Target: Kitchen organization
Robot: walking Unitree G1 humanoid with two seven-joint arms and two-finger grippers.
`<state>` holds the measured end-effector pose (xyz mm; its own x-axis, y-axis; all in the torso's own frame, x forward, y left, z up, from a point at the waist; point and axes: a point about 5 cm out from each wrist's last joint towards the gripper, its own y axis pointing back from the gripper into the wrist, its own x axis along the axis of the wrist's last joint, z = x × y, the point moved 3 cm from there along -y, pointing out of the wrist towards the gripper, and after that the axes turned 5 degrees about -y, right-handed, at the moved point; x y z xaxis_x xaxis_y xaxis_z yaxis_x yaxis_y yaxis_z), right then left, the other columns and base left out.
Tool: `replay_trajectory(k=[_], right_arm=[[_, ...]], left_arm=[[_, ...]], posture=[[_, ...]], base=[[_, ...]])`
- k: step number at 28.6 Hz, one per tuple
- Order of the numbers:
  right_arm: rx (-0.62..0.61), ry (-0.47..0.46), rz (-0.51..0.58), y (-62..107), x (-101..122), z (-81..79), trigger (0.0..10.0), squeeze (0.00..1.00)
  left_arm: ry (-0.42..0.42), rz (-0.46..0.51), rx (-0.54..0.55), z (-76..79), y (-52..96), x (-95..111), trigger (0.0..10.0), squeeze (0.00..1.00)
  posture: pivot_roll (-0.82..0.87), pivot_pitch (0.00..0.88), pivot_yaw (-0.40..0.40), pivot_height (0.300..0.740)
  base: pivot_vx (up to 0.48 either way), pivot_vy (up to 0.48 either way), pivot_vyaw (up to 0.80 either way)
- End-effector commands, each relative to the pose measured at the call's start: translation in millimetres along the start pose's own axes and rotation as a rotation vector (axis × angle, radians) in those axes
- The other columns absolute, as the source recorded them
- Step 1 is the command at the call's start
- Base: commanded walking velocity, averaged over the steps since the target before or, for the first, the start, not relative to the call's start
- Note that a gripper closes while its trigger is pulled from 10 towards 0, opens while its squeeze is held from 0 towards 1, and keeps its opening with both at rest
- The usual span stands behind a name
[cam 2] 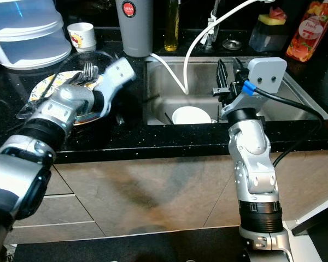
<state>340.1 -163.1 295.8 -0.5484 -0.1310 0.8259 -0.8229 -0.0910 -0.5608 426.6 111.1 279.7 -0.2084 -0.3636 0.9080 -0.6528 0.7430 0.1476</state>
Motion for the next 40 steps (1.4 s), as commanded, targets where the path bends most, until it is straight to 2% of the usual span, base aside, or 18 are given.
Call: replay_trajectory(k=[1, 8, 10, 12, 13, 15, 17, 19, 21, 24, 25, 27, 28, 31, 34, 38, 39, 40], right_arm=[[-0.014, 0.001, -0.005, -0.1, 0.4, 4.4, 10.0, 0.0], [-0.01, -0.005, -0.009, -1.8, -1.1, 3.5, 10.0, 0.0], [-0.01, -0.005, -0.009, -1.8, -1.1, 3.5, 10.0, 0.0], [-0.016, -0.004, -0.002, -3.2, 1.0, 4.6, 10.0, 0.0], [-0.023, -0.002, 0.003, -3.4, 2.7, 6.0, 10.0, 0.0], [-0.023, -0.002, 0.003, -3.4, 2.7, 6.0, 10.0, 0.0], [-0.036, 0.014, 0.009, -2.9, 6.8, 8.6, 10.0, 0.0], [-0.036, 0.014, 0.009, -2.9, 6.8, 8.6, 10.0, 0.0], [-0.046, 0.054, 0.006, -1.9, 9.2, 10.9, 10.0, 0.0], [-0.052, 0.077, 0.003, -1.3, 10.0, 12.1, 10.0, 0.0], [-0.069, 0.09, 0.003, -0.8, 11.3, 15.7, 10.0, 0.0], [-0.082, 0.097, 0.005, -0.7, 12.5, 18.9, 10.0, 0.0], [-0.092, 0.094, 0.008, -0.6, 13.5, 20.6, 10.0, 0.0], [-0.098, 0.079, 0.018, -1.3, 14.4, 20.6, 10.0, 0.0], [-0.094, 0.067, 0.02, -2.9, 13.4, 17.8, 10.0, 0.0], [-0.09, 0.051, 0.015, -3.7, 10.6, 14.0, 10.0, 0.0], [-0.087, 0.037, 0.002, -2.8, 6.1, 11.4, 10.0, 0.0], [-0.087, 0.032, -0.003, -2.1, 3.9, 10.6, 10.0, 0.0]], left_arm=[[0.006, 0.179, 0.068, -12.9, 4.1, 41.4, 10.0, 0.0], [0.139, 0.442, 0.163, -14.7, -0.7, 87.4, 10.0, 0.0], [0.139, 0.442, 0.163, -14.7, -0.7, 87.4, 10.0, 0.0], [0.192, 0.502, 0.244, -6.8, -18.9, 96.4, 10.0, 0.0], [0.223, 0.478, 0.267, 2.8, -34.3, 93.6, 10.0, 0.0], [0.223, 0.478, 0.267, 2.8, -34.3, 93.6, 10.0, 0.0], [0.306, 0.383, 0.241, 32.4, -66.5, 79.8, 10.0, 0.0], [0.306, 0.383, 0.241, 32.4, -66.5, 79.8, 10.0, 0.0], [0.31, 0.282, 0.209, 53.9, -83.2, 65.7, 10.0, 0.0], [0.284, 0.237, 0.204, 61.1, -88.0, 59.7, 10.0, 0.0], [0.247, 0.212, 0.178, 68.2, -91.2, 56.0, 10.0, 1.0], [0.259, 0.227, 0.15, 70.9, -91.8, 57.8, 10.0, 1.0], [0.261, 0.269, 0.158, 64.6, -87.7, 64.5, 10.0, 0.0], [0.247, 0.416, 0.262, 27.8, -62.2, 89.7, 10.0, 0.0], [0.184, 0.395, 0.306, 12.5, -49.3, 88.3, 10.0, 0.0], [0.084, 0.312, 0.306, 8.9, -34.8, 69.2, 10.0, 0.0], [0.011, 0.316, 0.316, 15.0, -15.4, 60.5, 10.0, 0.0], [0.029, 0.333, 0.334, 17.0, -7.4, 61.3, 10.0, 0.0]], posture=[[0.01, 0.05, -0.028, 0.74], [0.01, 0.058, -0.038, 0.74], [0.01, 0.058, -0.038, 0.74], [0.0, 0.061, -0.04, 0.74], [0.0, 0.064, -0.043, 0.74], [0.0, 0.064, -0.043, 0.74], [-0.02, 0.081, -0.042, 0.74], [-0.02, 0.081, -0.042, 0.74], [-0.04, 0.095, -0.034, 0.74], [-0.04, 0.095, -0.034, 0.74], [-0.05, 0.11, -0.023, 0.74], [-0.05, 0.11, -0.023, 0.74], [-0.03, 0.117, -0.027, 0.74], [-0.01, 0.119, -0.028, 0.74], [0.01, 0.115, -0.028, 0.74], [0.03, 0.115, -0.029, 0.74], [0.05, 0.119, -0.034, 0.74], [0.06, 0.114, -0.031, 0.74]], base=[[0.0, 0.0, 0.0], [0.0, 0.0, 0.0], [0.0, 0.0, 0.0], [0.0, 0.0, 0.0], [0.0, 0.0, 0.0], [0.0, 0.0, 0.0], [0.0, 0.0, 0.0], [0.0, 0.0, 0.0], [0.0, 0.0, 0.0], [0.0, 0.0, 0.0], [0.0, 0.0, 0.0], [0.0, 0.0, 0.0], [0.0, 0.0, 0.0], [0.0, 0.0, 0.0], [0.0, 0.0, 0.0], [0.0, 0.0, 0.0], [0.0, 0.0, 0.0], [0.0, 0.0, 0.0]])
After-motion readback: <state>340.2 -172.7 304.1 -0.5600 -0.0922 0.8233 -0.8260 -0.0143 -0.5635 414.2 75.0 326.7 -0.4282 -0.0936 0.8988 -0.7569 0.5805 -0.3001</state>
